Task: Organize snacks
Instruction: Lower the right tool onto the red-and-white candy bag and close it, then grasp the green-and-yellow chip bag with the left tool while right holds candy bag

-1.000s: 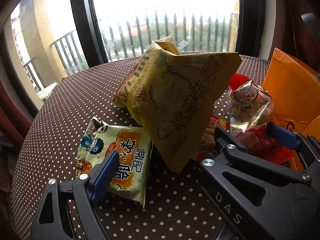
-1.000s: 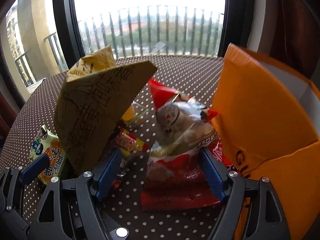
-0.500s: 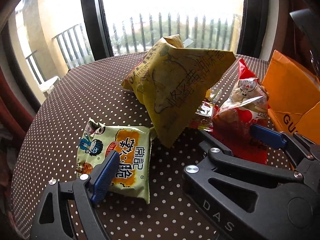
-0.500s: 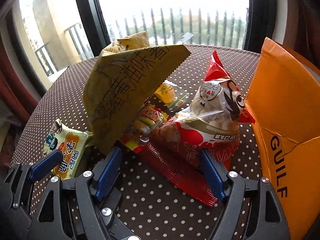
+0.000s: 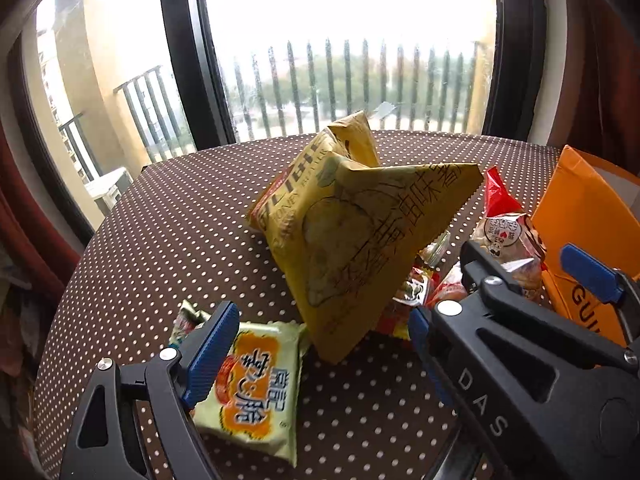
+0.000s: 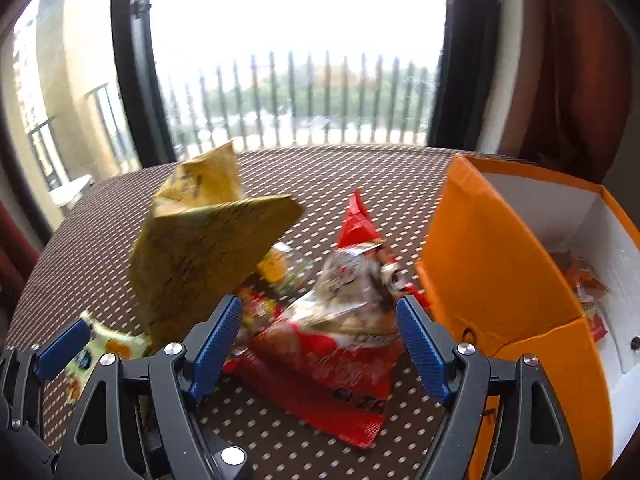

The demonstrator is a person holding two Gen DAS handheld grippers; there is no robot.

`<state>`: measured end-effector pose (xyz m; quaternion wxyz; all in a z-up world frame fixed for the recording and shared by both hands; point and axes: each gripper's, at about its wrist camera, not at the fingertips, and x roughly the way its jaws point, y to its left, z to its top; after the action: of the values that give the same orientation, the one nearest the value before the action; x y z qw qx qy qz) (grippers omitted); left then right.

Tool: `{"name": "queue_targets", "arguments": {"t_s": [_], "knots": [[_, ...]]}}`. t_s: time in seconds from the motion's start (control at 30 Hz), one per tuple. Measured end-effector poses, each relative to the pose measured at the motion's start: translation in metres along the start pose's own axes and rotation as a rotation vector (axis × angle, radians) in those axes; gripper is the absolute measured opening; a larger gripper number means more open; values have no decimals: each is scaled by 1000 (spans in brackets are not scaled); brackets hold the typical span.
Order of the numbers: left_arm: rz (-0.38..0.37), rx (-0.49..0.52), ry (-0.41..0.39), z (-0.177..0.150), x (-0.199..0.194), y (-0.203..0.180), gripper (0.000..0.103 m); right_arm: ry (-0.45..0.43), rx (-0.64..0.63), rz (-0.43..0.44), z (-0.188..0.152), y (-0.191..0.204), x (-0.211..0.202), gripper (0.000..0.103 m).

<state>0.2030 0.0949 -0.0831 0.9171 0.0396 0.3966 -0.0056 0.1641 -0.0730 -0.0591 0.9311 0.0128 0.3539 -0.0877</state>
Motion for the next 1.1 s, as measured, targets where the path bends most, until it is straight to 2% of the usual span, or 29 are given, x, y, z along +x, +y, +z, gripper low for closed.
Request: {"name": "queue_targets", "arguments": {"t_s": [0.23,0.33,0.4,0.53,0.73,0.93,1.1], "knots": [[51,24,49,7,29,0,87,82,25,-31,4,-4,38,82],[54,18,67,7,38,4,85,134,41,-10,5,-7,51,81],[52,10,67,7,38,6,85,133,49,-5,6,-8,54,80],[34,14,66,2,37,6,85,122,46,-6,7,-7,53,69],[18,2,52,-5,29,8,85,95,22,7,-3,-7,50,40],[0,-13,39,-15,12,15,86,87,25,48,-11,-9,33,32],[12,-26,23,-29,-1,20,87,71,12,74,-23,-4,11,32]]}}
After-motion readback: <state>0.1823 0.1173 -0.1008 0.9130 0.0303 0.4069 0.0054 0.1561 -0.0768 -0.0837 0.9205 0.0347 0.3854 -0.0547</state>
